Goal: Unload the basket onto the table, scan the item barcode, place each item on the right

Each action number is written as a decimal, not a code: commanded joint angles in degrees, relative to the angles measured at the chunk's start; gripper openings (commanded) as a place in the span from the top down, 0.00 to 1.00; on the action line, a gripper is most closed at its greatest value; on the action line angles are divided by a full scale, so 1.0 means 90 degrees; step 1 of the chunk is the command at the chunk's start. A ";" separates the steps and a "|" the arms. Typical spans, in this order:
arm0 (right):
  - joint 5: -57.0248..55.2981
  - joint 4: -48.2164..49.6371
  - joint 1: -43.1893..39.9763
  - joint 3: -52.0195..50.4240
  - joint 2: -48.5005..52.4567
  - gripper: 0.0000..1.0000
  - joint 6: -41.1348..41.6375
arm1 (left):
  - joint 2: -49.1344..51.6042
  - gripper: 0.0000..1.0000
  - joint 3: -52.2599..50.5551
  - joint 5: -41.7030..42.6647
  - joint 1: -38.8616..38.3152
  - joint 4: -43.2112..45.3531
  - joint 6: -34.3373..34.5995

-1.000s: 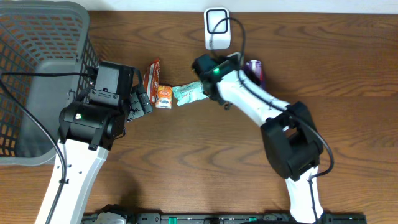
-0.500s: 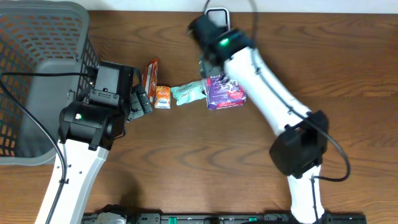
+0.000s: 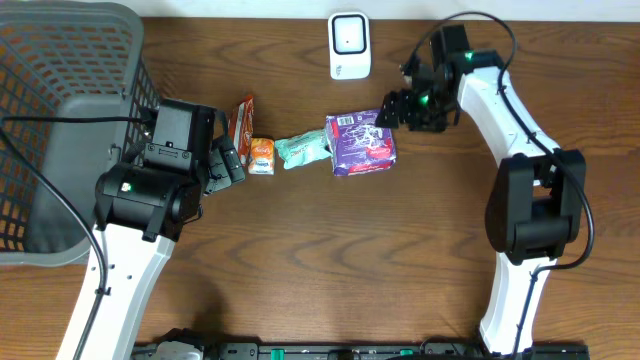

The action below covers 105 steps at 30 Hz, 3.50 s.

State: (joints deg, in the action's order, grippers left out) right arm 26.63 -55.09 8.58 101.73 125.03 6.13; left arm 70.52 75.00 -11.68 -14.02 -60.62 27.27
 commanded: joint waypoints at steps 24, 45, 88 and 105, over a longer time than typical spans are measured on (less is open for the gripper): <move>-0.6521 -0.0600 0.0816 0.0219 -0.1171 0.99 0.1406 | 0.0012 0.02 0.0027 0.0036 0.0027 -0.0024 0.0104; -0.6579 -0.0891 0.3104 0.0826 -0.0287 0.11 0.1795 | 0.0012 0.02 0.0027 0.0036 0.0027 -0.0022 0.0104; 0.1219 0.1134 0.0138 -0.1156 -0.0731 0.99 0.0435 | 0.0012 0.02 0.0027 0.0034 0.0027 -0.0024 0.0104; 0.0333 0.3439 0.0707 -0.0532 -0.0782 0.99 0.2623 | 0.0012 0.02 0.0027 0.0034 0.0027 -0.0024 0.0104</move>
State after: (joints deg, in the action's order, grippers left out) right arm 34.24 -26.15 13.50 95.96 119.31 24.27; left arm 70.52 75.00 -11.68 -14.02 -60.64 27.27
